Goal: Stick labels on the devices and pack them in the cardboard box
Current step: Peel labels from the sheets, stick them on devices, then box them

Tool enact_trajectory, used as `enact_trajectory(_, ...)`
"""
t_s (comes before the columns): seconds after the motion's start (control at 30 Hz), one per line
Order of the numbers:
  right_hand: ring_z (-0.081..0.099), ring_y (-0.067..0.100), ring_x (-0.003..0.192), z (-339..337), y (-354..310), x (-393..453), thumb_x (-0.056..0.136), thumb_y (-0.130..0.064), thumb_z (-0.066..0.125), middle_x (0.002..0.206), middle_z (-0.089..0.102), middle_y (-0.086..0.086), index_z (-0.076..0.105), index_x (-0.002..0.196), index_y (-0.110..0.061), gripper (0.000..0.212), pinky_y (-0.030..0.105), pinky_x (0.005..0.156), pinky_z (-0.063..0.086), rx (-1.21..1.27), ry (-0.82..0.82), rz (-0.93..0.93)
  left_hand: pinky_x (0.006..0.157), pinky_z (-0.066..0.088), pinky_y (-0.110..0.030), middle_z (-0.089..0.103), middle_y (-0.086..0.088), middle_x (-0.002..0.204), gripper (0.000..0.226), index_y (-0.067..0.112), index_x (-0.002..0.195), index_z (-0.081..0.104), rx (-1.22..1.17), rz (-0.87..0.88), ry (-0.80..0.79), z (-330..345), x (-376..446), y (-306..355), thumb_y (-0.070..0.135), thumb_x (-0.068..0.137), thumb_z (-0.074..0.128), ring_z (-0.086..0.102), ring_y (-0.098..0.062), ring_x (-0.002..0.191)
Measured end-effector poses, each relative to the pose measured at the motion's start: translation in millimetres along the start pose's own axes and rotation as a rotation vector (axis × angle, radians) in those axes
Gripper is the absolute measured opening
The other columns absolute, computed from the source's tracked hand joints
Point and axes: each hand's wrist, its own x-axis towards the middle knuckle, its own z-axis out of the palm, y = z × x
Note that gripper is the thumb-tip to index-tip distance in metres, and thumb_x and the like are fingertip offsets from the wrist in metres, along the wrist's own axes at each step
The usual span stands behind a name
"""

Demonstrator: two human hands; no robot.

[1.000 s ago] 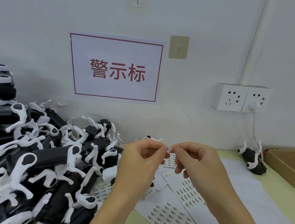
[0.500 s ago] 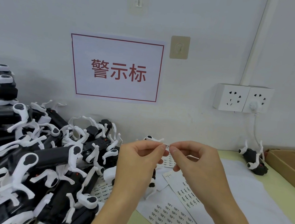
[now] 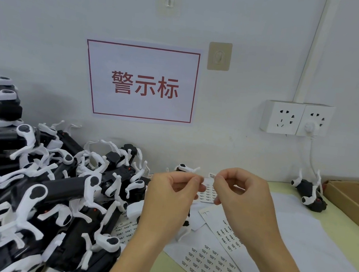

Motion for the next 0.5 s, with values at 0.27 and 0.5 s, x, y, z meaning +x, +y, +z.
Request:
enact_trajectory(0.27, 0.057, 0.001, 0.048, -18.4, 10.5, 8.8, 0.09, -0.02, 0.064, 0.062, 0.066, -0.005, 0.07, 0.075, -0.02, 0.016, 0.012, 0.046, 0.041, -0.062, -0.014, 0.08, 0.102, 0.044, -0.034, 0.059, 0.01, 0.123, 0.038, 0.028, 0.132, 0.053, 0.858, -0.012, -0.235, -35.2, 8.3, -28.0, 0.026, 0.094, 0.057, 0.051, -0.014, 0.12)
enact_trajectory(0.5, 0.067, 0.014, 0.068, -18.3, 15.6, 9.7, 0.089, -0.026, 0.067, 0.071, 0.069, -0.011, 0.069, 0.077, -0.024, 0.012, 0.018, 0.054, 0.044, -0.17, -0.083, 0.082, 0.102, 0.03, -0.033, 0.056, 0.014, 0.119, 0.035, 0.032, 0.127, 0.046, 1.192, -0.011, -0.336, -36.0, 6.5, -42.2, 0.026, 0.094, 0.056, 0.05, -0.014, 0.117)
